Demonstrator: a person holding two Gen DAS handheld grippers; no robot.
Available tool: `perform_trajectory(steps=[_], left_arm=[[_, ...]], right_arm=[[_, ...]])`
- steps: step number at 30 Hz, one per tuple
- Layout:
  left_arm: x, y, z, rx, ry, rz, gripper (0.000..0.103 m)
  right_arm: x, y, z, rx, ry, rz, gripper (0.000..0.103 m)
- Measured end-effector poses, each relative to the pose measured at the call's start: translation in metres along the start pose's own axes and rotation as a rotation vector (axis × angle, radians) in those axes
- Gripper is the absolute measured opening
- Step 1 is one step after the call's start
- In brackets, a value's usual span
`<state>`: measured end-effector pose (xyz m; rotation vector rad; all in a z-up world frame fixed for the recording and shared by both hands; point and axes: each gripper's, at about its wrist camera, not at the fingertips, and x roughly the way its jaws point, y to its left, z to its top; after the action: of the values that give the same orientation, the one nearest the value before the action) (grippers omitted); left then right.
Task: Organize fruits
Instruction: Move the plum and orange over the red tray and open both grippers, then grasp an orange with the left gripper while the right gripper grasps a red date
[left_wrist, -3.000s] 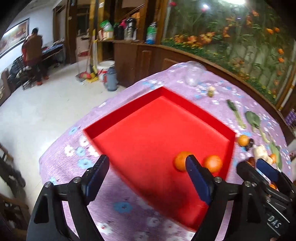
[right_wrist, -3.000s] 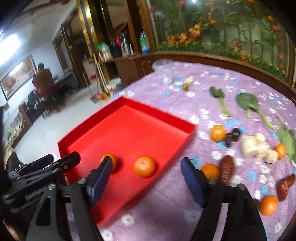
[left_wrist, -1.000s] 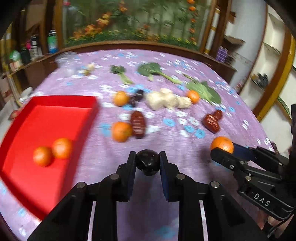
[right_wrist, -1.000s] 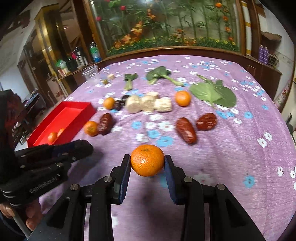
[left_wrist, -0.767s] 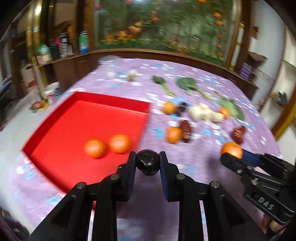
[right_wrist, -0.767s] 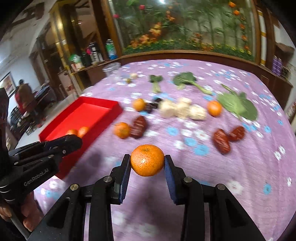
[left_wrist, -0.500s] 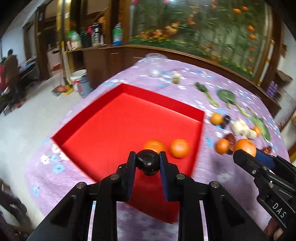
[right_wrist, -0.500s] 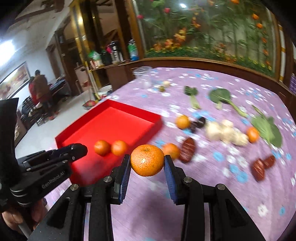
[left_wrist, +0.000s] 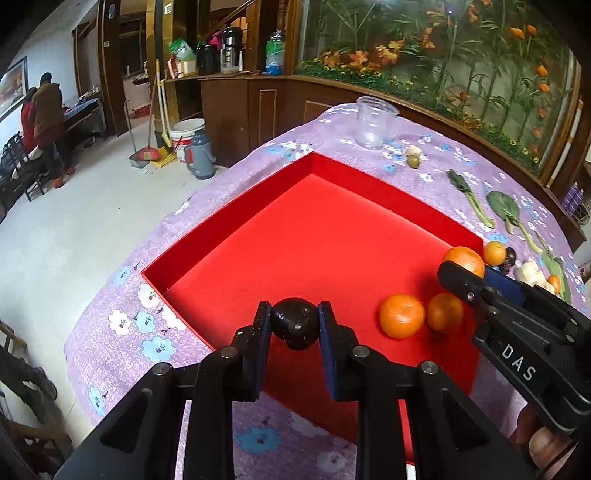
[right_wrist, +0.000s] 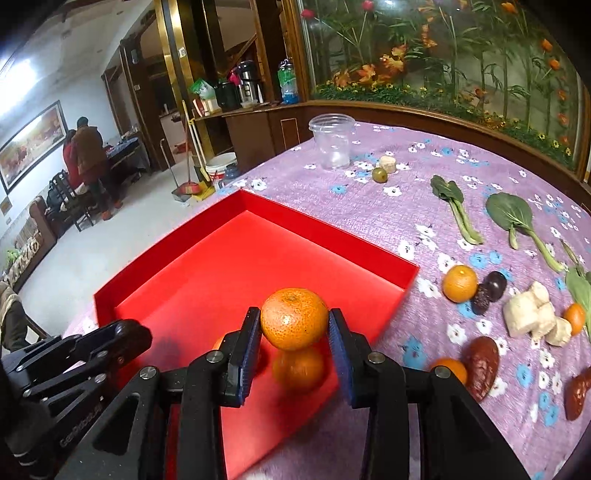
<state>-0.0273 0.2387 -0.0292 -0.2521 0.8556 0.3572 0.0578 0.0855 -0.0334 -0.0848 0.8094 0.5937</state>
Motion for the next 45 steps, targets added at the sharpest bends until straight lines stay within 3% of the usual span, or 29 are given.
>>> perform_trajectory(steps=[1, 3, 4, 5, 6, 7, 8, 10, 16, 21, 24, 28, 33, 37, 40, 42, 43, 45], left_arm=[[0.005, 0.002, 0.000, 0.000, 0.017, 0.010, 0.024], [0.011, 0.006, 0.000, -0.014, 0.036, 0.029, 0.027], [0.012, 0.008, -0.001, -0.018, 0.041, 0.031, 0.028], [0.011, 0.008, -0.001, -0.017, 0.031, 0.015, 0.036], [0.009, 0.008, -0.002, -0.012, 0.023, 0.007, 0.042], [0.006, 0.007, -0.002, -0.003, 0.005, 0.008, 0.057], [0.001, 0.006, -0.002, 0.002, -0.014, 0.022, 0.072], [-0.010, 0.004, -0.004, 0.001, -0.071, 0.050, 0.079], [-0.029, -0.013, -0.005, 0.008, -0.108, -0.043, 0.079], [-0.042, -0.057, -0.012, 0.097, -0.116, -0.134, 0.079], [-0.043, -0.085, -0.017, 0.143, -0.103, -0.185, 0.078], [-0.037, -0.130, -0.022, 0.230, -0.083, -0.223, 0.078], [-0.014, -0.178, -0.026, 0.292, -0.035, -0.200, 0.078], [0.005, -0.199, -0.028, 0.324, -0.001, -0.189, 0.078], [0.016, -0.206, -0.026, 0.316, 0.020, -0.188, 0.078], [0.027, -0.208, -0.023, 0.297, 0.046, -0.195, 0.074], [0.032, -0.209, -0.022, 0.290, 0.061, -0.208, 0.065], [0.039, -0.211, -0.019, 0.293, 0.057, -0.184, 0.055]], right_arm=[[0.004, 0.000, 0.000, 0.003, 0.006, -0.003, 0.041], [0.011, 0.000, 0.000, 0.004, 0.032, -0.003, 0.051], [0.013, 0.000, 0.000, 0.001, 0.034, -0.005, 0.073], [0.012, 0.000, 0.000, 0.001, 0.029, -0.006, 0.087], [0.009, 0.001, -0.001, 0.001, 0.010, 0.008, 0.091], [0.005, 0.002, 0.000, 0.003, -0.008, 0.013, 0.095], [0.001, 0.002, 0.000, 0.006, -0.021, 0.010, 0.095], [-0.011, -0.001, -0.001, 0.023, -0.046, 0.013, 0.095], [-0.062, -0.038, -0.024, 0.100, -0.108, 0.005, 0.094], [-0.114, -0.106, -0.053, 0.203, -0.161, -0.114, 0.094], [-0.130, -0.156, -0.070, 0.271, -0.142, -0.210, 0.088], [-0.132, -0.207, -0.089, 0.335, -0.078, -0.268, 0.068], [-0.120, -0.225, -0.097, 0.315, -0.019, -0.265, 0.062], [-0.110, -0.232, -0.094, 0.289, 0.003, -0.267, 0.061], [-0.100, -0.236, -0.090, 0.269, 0.021, -0.266, 0.055], [-0.091, -0.239, -0.087, 0.256, 0.046, -0.279, 0.043], [-0.088, -0.242, -0.087, 0.261, 0.057, -0.283, 0.039], [-0.087, -0.242, -0.088, 0.260, 0.055, -0.283, 0.038]])
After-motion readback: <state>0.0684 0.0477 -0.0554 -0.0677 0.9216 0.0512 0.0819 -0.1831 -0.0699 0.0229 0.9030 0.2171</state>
